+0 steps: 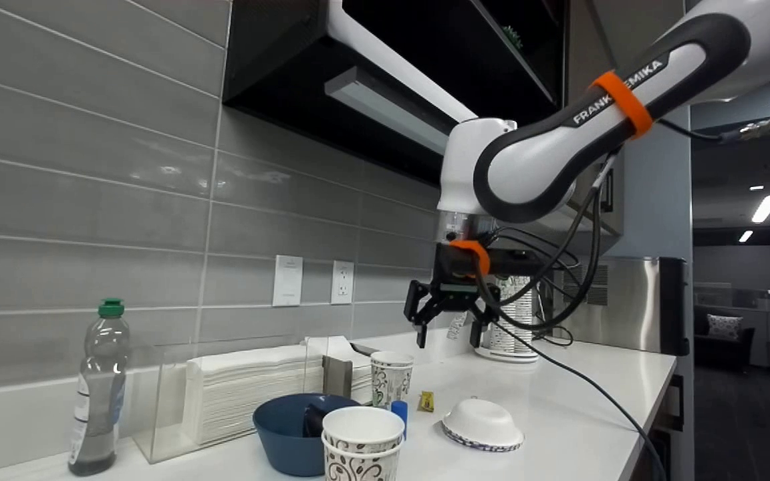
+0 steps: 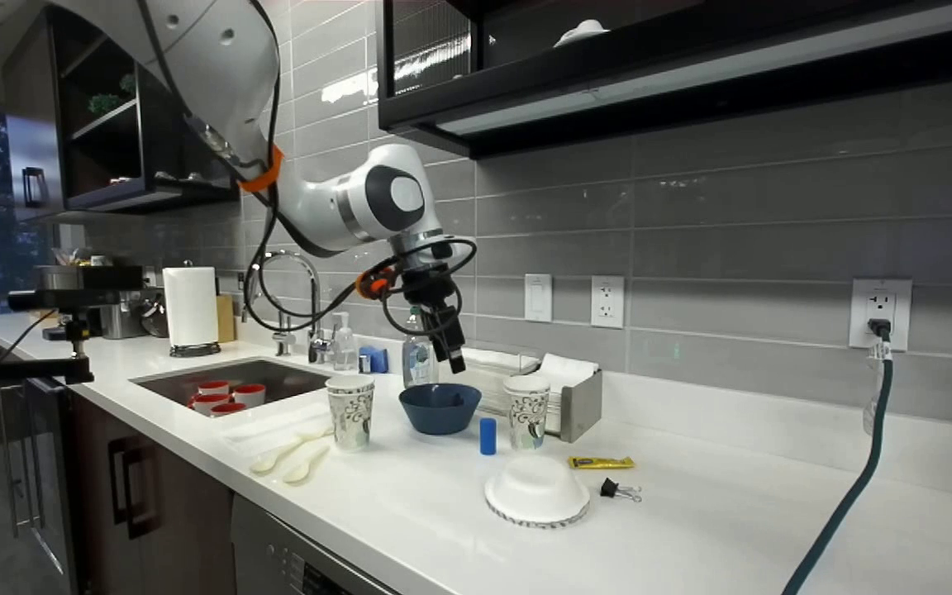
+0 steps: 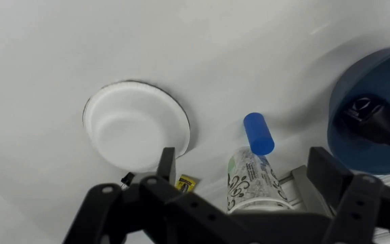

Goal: Put one blue block in the blue bowl.

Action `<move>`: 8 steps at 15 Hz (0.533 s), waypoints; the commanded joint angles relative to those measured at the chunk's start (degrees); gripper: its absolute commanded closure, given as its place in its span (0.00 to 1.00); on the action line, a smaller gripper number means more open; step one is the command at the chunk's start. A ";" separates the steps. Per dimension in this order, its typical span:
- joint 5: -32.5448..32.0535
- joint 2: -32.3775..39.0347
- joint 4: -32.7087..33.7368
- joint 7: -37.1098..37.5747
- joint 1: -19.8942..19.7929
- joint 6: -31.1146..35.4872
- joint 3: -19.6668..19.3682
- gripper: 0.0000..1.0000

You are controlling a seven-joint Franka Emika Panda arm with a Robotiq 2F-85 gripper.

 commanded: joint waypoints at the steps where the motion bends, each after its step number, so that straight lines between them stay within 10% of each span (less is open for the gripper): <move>1: -8.22 6.12 4.60 7.25 3.40 1.73 -2.40 0.00; 8: -3.75 14.32 11.42 1.64 7.36 -2.88 -4.73 0.00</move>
